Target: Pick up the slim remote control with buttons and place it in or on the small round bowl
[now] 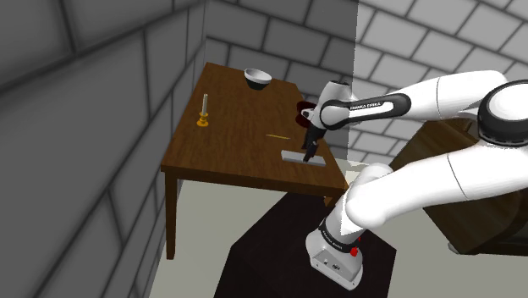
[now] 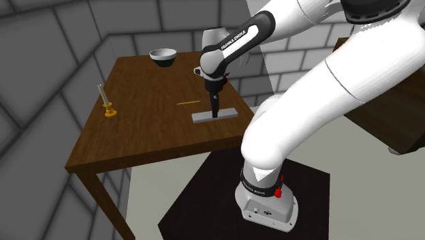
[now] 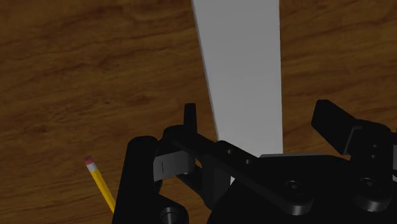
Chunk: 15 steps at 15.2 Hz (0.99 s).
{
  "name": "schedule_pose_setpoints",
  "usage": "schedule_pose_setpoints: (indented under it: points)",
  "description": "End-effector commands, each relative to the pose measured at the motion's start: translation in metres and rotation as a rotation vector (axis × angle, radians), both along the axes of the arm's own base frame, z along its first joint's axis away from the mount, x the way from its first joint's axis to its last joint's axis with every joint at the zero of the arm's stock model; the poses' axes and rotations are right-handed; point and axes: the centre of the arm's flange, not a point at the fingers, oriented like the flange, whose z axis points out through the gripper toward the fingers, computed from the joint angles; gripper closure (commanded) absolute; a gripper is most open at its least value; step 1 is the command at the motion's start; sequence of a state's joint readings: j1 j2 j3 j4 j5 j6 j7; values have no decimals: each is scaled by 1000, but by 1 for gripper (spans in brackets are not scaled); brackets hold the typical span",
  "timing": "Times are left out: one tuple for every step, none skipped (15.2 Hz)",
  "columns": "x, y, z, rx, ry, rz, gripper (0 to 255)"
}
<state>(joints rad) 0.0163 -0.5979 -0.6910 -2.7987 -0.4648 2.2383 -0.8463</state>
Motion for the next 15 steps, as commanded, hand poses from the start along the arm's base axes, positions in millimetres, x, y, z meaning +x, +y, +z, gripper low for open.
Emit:
schedule_pose_setpoints:
  points:
    - [1, -1, -11, -1, -1, 2, 0]
    - [1, -1, -16, -1, -1, 2, 0]
    - [1, -1, -24, -1, -1, 2, 0]
    - [1, -1, -24, -1, -1, 2, 0]
    - [1, -1, -24, -1, -1, 2, 0]
    - [1, -1, -24, -1, -1, 2, 0]
    - [1, -1, -24, -1, -1, 2, 0]
    - [1, -1, -24, -1, -1, 2, 0]
    - [1, -1, -24, -1, -1, 2, 0]
    - [1, -1, -24, -1, -1, 2, 0]
    - [1, -1, -24, -1, -1, 2, 0]
    - [1, -1, -24, -1, -1, 2, 255]
    - [1, -1, -24, -1, -1, 2, 255]
    - [1, -1, -24, -1, -1, 2, 255]
    - [1, -1, -24, -1, -1, 2, 255]
